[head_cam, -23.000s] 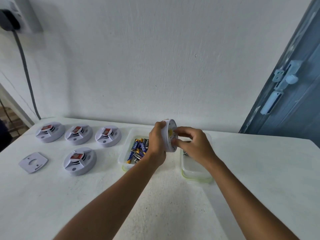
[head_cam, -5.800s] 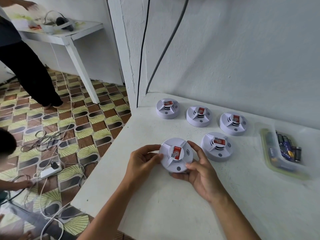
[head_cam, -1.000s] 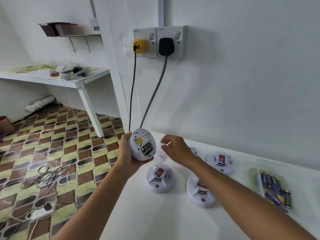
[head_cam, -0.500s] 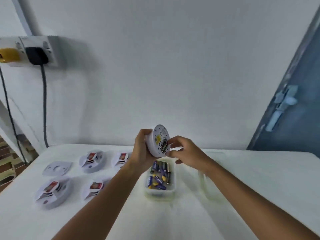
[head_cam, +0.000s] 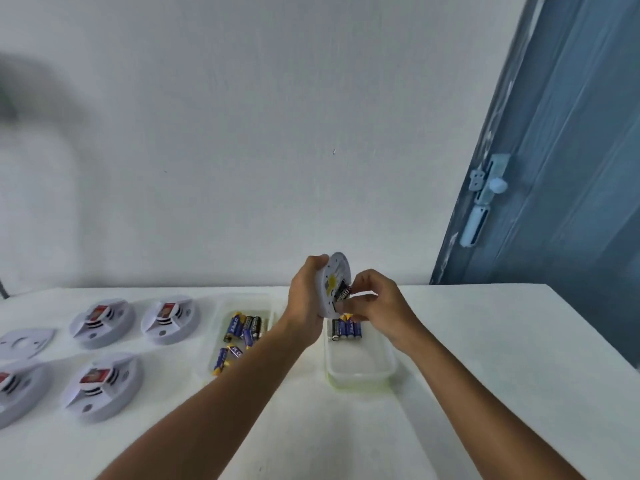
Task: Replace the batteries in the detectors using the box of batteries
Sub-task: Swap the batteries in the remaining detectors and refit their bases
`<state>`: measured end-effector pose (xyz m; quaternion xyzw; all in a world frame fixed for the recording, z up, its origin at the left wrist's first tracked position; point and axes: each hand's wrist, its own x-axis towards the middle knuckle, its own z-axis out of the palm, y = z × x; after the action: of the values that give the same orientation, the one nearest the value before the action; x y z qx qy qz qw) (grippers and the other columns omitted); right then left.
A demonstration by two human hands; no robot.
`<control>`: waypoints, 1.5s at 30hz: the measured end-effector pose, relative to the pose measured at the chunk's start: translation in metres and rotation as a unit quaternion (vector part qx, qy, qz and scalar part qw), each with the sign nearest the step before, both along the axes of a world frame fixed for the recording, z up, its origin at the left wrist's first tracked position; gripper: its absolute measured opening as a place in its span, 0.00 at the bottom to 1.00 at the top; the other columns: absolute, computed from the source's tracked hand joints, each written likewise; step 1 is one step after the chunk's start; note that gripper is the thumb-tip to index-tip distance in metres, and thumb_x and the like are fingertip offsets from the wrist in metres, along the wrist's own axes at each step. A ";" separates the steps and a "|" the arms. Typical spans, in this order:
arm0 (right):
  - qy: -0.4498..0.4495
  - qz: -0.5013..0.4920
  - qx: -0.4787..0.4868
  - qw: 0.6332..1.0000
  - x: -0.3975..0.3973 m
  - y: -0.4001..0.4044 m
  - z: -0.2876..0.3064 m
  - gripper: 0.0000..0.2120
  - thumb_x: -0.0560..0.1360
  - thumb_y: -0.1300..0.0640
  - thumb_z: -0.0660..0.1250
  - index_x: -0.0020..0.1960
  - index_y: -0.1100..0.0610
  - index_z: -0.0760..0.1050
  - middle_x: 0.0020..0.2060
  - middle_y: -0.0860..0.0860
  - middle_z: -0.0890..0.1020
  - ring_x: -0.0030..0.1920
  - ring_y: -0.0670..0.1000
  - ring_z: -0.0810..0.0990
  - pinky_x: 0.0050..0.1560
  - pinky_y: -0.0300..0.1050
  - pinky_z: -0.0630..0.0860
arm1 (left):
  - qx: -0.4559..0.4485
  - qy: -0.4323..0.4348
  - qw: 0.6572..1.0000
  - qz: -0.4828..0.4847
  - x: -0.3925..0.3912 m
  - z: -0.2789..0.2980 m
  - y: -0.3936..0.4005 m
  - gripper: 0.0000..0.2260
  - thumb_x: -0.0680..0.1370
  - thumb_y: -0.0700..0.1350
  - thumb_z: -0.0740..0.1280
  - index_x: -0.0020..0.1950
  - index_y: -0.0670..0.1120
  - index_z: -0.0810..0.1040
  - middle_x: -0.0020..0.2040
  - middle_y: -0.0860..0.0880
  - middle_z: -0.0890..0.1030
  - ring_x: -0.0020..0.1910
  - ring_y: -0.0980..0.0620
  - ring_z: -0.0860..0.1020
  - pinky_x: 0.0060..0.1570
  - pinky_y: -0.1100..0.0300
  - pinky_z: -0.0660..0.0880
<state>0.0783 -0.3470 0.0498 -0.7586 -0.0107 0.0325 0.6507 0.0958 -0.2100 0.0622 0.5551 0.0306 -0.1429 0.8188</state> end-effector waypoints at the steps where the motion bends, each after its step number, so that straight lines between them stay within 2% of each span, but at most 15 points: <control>1: -0.004 -0.008 -0.003 1.000 0.002 -0.001 -0.001 0.17 0.64 0.65 0.79 0.43 0.58 0.72 0.44 0.52 0.82 0.38 0.53 0.81 0.42 0.53 0.76 | 0.002 0.005 1.000 0.002 0.000 -0.001 0.000 0.15 0.76 0.53 0.58 0.51 0.43 0.75 0.44 0.42 0.71 0.42 0.46 0.71 0.39 0.56 0.68; 7: -0.033 -0.062 0.036 0.997 0.008 0.007 -0.002 0.09 0.70 0.65 0.74 0.40 0.60 0.73 0.35 0.52 0.80 0.38 0.52 0.79 0.40 0.49 0.78 | 0.018 0.027 0.998 0.046 0.002 -0.002 0.002 0.33 0.62 0.59 0.66 0.63 0.43 0.75 0.54 0.38 0.77 0.50 0.44 0.77 0.44 0.53 0.75; 11: -0.070 -0.073 0.035 0.994 0.009 0.018 0.002 0.08 0.70 0.67 0.73 0.42 0.61 0.74 0.36 0.54 0.80 0.35 0.52 0.81 0.38 0.49 0.81 | 0.009 0.034 0.997 0.063 0.003 -0.009 0.005 0.32 0.63 0.59 0.67 0.64 0.44 0.74 0.58 0.37 0.77 0.52 0.42 0.78 0.46 0.50 0.77; 17: -0.079 -0.082 -0.263 0.958 0.031 0.004 -0.009 0.07 0.69 0.62 0.75 0.42 0.60 0.77 0.38 0.53 0.80 0.35 0.52 0.78 0.35 0.41 0.74 | -0.026 0.060 0.995 0.079 0.011 -0.016 0.019 0.19 0.79 0.50 0.61 0.67 0.42 0.73 0.56 0.42 0.76 0.49 0.49 0.78 0.38 0.63 0.80; 20: -0.024 -0.032 -0.467 0.883 0.039 0.004 -0.012 0.06 0.71 0.65 0.69 0.39 0.61 0.72 0.38 0.54 0.75 0.39 0.55 0.76 0.34 0.40 0.69 | -0.029 0.064 0.994 0.087 0.009 -0.017 0.022 0.20 0.78 0.51 0.61 0.66 0.42 0.73 0.54 0.43 0.76 0.48 0.50 0.78 0.36 0.63 0.80; 23: 0.016 0.005 -0.563 0.826 0.041 0.013 -0.012 0.14 0.71 0.71 0.65 0.35 0.59 0.63 0.34 0.53 0.68 0.46 0.57 0.79 0.38 0.42 0.70 | -0.025 0.075 0.993 0.088 0.009 -0.018 0.023 0.20 0.77 0.52 0.62 0.65 0.43 0.74 0.56 0.43 0.76 0.49 0.49 0.78 0.37 0.62 0.79; 26: 0.012 0.043 -0.608 0.793 0.043 0.020 -0.014 0.07 0.72 0.73 0.63 0.45 0.62 0.72 0.50 0.58 0.78 0.53 0.58 0.80 0.43 0.43 0.72 | -0.031 0.088 0.992 0.087 0.008 -0.017 0.023 0.15 0.79 0.50 0.60 0.60 0.42 0.76 0.54 0.43 0.76 0.48 0.49 0.77 0.45 0.58 0.78; 30: 0.025 0.062 -0.598 0.798 0.043 0.025 -0.022 0.11 0.75 0.71 0.60 0.55 0.65 0.74 0.56 0.60 0.77 0.55 0.59 0.80 0.47 0.44 0.74 | 0.002 0.073 0.993 0.094 0.011 -0.022 0.024 0.15 0.79 0.51 0.61 0.59 0.45 0.78 0.56 0.42 0.79 0.55 0.44 0.77 0.62 0.49 0.72; 32: 0.047 0.069 -0.580 0.810 0.048 0.024 -0.022 0.05 0.76 0.71 0.59 0.48 0.64 0.71 0.52 0.59 0.77 0.51 0.58 0.80 0.39 0.41 0.72 | -0.004 0.072 0.993 0.094 0.010 -0.023 0.026 0.14 0.79 0.51 0.60 0.58 0.46 0.78 0.54 0.42 0.79 0.54 0.45 0.78 0.61 0.49 0.73; 34: 0.073 0.059 -0.549 0.831 0.054 0.020 -0.021 0.12 0.75 0.69 0.60 0.37 0.59 0.63 0.39 0.55 0.73 0.38 0.53 0.77 0.30 0.40 0.68 | -0.003 0.065 0.994 0.089 0.008 -0.023 0.028 0.15 0.79 0.52 0.59 0.60 0.46 0.77 0.54 0.43 0.79 0.52 0.46 0.77 0.57 0.51 0.74; 37: 0.083 0.057 -0.528 0.843 0.057 0.015 -0.018 0.07 0.75 0.64 0.63 0.39 0.59 0.68 0.33 0.52 0.69 0.38 0.55 0.73 0.40 0.45 0.73 | -0.008 0.070 0.993 0.092 0.007 -0.024 0.031 0.16 0.79 0.53 0.60 0.61 0.46 0.77 0.54 0.43 0.79 0.51 0.46 0.78 0.53 0.52 0.74; 38: 0.077 0.060 -0.528 0.844 0.056 0.014 -0.017 0.01 0.75 0.63 0.64 0.45 0.61 0.73 0.34 0.52 0.70 0.40 0.56 0.73 0.43 0.45 0.73 | -0.009 0.071 0.993 0.096 0.006 -0.025 0.031 0.16 0.79 0.53 0.60 0.61 0.46 0.77 0.54 0.43 0.79 0.51 0.46 0.78 0.52 0.52 0.74; 40: 0.080 0.068 -0.533 0.840 0.060 0.011 -0.018 0.11 0.74 0.66 0.65 0.55 0.64 0.76 0.41 0.55 0.77 0.42 0.55 0.75 0.43 0.44 0.74 | -0.007 0.069 0.993 0.100 0.006 -0.025 0.031 0.16 0.79 0.53 0.60 0.60 0.47 0.77 0.54 0.43 0.79 0.51 0.45 0.78 0.52 0.52 0.74; 42: 0.096 0.074 -0.524 0.843 0.060 0.011 -0.017 0.15 0.72 0.69 0.66 0.59 0.65 0.76 0.52 0.58 0.80 0.44 0.54 0.78 0.41 0.42 0.73 | -0.003 0.071 0.993 0.099 0.005 -0.025 0.032 0.16 0.79 0.53 0.60 0.61 0.46 0.77 0.55 0.42 0.79 0.52 0.45 0.78 0.55 0.50 0.74; 45: 0.092 0.089 -0.536 0.835 0.056 0.013 -0.018 0.16 0.71 0.64 0.72 0.58 0.64 0.76 0.54 0.59 0.80 0.43 0.54 0.78 0.42 0.45 0.76 | -0.008 0.079 0.992 0.096 0.004 -0.026 0.033 0.15 0.78 0.54 0.61 0.58 0.47 0.78 0.56 0.42 0.79 0.53 0.44 0.78 0.59 0.48 0.73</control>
<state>0.1342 -0.3336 0.0321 -0.9779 0.0011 0.1602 0.1346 0.0996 -0.1772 0.0364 0.5296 0.1473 -0.1074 0.8284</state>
